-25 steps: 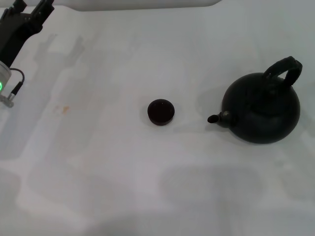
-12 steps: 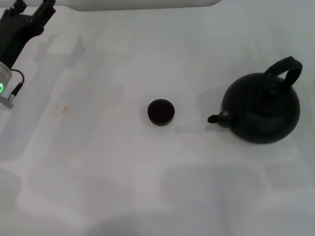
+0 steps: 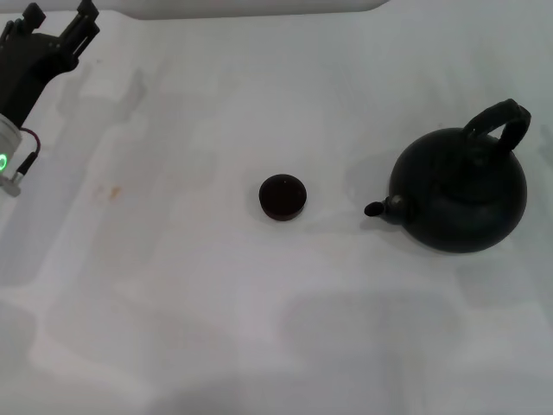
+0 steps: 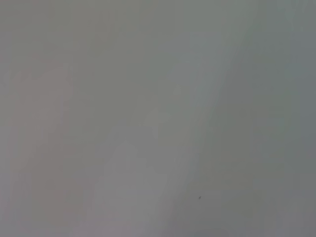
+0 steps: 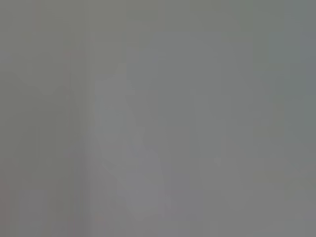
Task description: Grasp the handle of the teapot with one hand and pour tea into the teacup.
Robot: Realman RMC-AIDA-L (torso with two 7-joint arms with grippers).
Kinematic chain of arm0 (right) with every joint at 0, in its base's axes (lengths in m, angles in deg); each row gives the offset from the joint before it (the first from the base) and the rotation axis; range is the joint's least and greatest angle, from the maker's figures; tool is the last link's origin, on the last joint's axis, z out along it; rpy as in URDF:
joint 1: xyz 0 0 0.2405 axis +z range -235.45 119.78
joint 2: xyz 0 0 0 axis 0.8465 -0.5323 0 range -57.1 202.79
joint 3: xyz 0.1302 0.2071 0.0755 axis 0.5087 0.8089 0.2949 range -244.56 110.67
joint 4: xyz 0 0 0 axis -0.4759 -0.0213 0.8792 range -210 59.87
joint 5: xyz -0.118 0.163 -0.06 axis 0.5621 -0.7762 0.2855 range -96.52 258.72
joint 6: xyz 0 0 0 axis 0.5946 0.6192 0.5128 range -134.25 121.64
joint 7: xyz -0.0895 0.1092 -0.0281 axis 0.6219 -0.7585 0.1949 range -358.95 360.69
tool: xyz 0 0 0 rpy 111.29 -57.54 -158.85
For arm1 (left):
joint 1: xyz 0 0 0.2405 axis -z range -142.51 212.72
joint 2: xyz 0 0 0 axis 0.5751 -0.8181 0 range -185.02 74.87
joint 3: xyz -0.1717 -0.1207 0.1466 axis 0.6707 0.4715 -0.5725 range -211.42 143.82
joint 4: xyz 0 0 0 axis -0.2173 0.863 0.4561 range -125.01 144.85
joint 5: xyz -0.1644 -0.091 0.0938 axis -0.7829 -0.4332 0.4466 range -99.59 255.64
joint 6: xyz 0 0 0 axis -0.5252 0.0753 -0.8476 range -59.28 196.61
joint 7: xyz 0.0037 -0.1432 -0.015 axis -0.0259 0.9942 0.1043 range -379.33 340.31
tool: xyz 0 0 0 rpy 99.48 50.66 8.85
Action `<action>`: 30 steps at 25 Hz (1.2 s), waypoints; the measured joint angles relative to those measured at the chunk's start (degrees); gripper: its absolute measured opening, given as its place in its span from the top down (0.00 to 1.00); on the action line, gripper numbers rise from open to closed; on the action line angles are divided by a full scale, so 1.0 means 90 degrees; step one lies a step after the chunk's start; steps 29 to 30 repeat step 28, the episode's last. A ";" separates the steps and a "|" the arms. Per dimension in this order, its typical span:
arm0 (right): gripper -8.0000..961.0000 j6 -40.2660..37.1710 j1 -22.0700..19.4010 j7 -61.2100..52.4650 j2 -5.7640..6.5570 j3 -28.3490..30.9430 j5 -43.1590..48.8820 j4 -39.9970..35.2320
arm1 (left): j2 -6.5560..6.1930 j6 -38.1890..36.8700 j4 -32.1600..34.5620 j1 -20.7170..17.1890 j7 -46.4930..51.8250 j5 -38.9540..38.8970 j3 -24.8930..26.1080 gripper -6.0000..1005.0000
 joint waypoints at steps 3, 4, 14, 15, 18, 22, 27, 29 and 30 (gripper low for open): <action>0.09 0.0014 0.0006 -0.0092 0.0000 0.0003 0.0000 -0.0025 | 0.0001 0.0000 0.0000 0.0002 -0.0048 0.0000 0.0010 0.13; 0.09 0.0030 0.0010 -0.0092 0.0000 0.0003 -0.0002 -0.0028 | 0.0001 0.0000 0.0000 0.0008 -0.0051 0.0000 0.0015 0.13; 0.09 0.0161 0.0068 -0.0131 0.0000 -0.0022 -0.0011 -0.0036 | 0.0000 0.0001 0.0001 0.0017 -0.0053 0.0000 0.0028 0.13; 0.09 0.0161 0.0070 -0.0131 0.0000 -0.0028 -0.0011 -0.0037 | 0.0000 0.0001 0.0002 0.0017 -0.0053 0.0000 0.0020 0.13; 0.09 0.0162 0.0079 -0.0131 0.0000 -0.0033 -0.0009 -0.0041 | 0.0000 0.0001 0.0002 0.0017 -0.0053 0.0000 0.0008 0.13; 0.09 0.0130 0.0081 -0.0134 0.0001 -0.0059 0.0025 -0.0060 | 0.0000 0.0001 0.0002 0.0017 -0.0053 0.0000 0.0022 0.13; 0.09 0.0102 0.0079 -0.0190 0.0000 -0.0086 0.0044 -0.0105 | -0.0001 0.0001 0.0001 0.0020 -0.0053 0.0000 0.0030 0.13; 0.09 0.0088 0.0078 -0.0213 0.0000 -0.0099 0.0046 -0.0114 | -0.0004 0.0001 0.0002 0.0021 -0.0053 0.0000 0.0031 0.13; 0.09 0.0088 0.0078 -0.0213 0.0000 -0.0099 0.0046 -0.0114 | -0.0004 0.0001 0.0002 0.0021 -0.0053 0.0000 0.0031 0.13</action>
